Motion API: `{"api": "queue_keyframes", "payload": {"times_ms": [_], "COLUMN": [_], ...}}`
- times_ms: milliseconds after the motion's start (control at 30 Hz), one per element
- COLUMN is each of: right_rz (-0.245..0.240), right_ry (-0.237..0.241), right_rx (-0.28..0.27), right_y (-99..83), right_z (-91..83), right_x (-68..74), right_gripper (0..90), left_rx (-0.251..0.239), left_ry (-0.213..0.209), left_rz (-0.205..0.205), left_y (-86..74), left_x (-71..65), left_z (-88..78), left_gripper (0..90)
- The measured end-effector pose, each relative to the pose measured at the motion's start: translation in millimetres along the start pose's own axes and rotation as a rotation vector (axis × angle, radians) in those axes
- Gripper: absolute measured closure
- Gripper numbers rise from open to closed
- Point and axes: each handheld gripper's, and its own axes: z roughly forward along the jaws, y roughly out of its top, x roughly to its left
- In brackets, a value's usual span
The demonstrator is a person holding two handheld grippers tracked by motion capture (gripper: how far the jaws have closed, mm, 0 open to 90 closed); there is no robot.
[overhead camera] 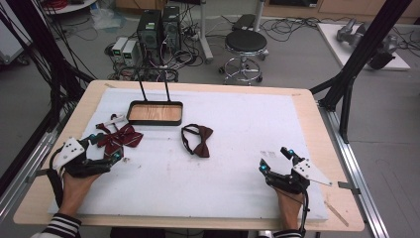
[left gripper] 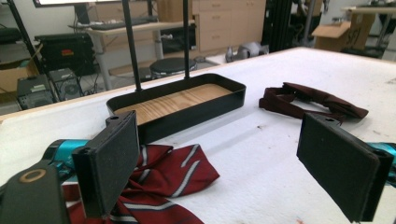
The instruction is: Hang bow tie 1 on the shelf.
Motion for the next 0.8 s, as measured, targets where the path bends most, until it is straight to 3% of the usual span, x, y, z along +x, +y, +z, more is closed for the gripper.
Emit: {"api": "queue_keyframes", "payload": {"times_ms": [200,333,500,733,800], "right_rz": [0.002,0.004,0.006,-0.001,0.003], "right_ry": [0.0,0.0,-0.001,-0.001,-0.002], "right_rx": [0.0,0.001,0.001,0.0,0.001], "right_y": [0.0,-0.1,-0.1,0.0,0.0], "right_z": [-0.1,-0.1,-0.2,0.1,0.1], "right_x": [0.0,0.0,0.0,0.1,0.9], "right_gripper": [10.5,10.5,10.5,10.5,10.5], "left_rx": [0.081,0.121,0.158,0.264,0.271], "left_ry": [-0.023,-0.038,-0.038,-0.054,-0.055], "left_rz": [0.018,0.008,0.013,0.01,0.008], "left_y": [15.2,21.7,27.0,30.2,30.6], "left_x": [12.9,22.2,30.6,47.3,48.8], "left_z": [5.0,8.2,12.7,25.9,27.2], "left_gripper": [13.5,13.5,13.5,13.5,13.5]}}
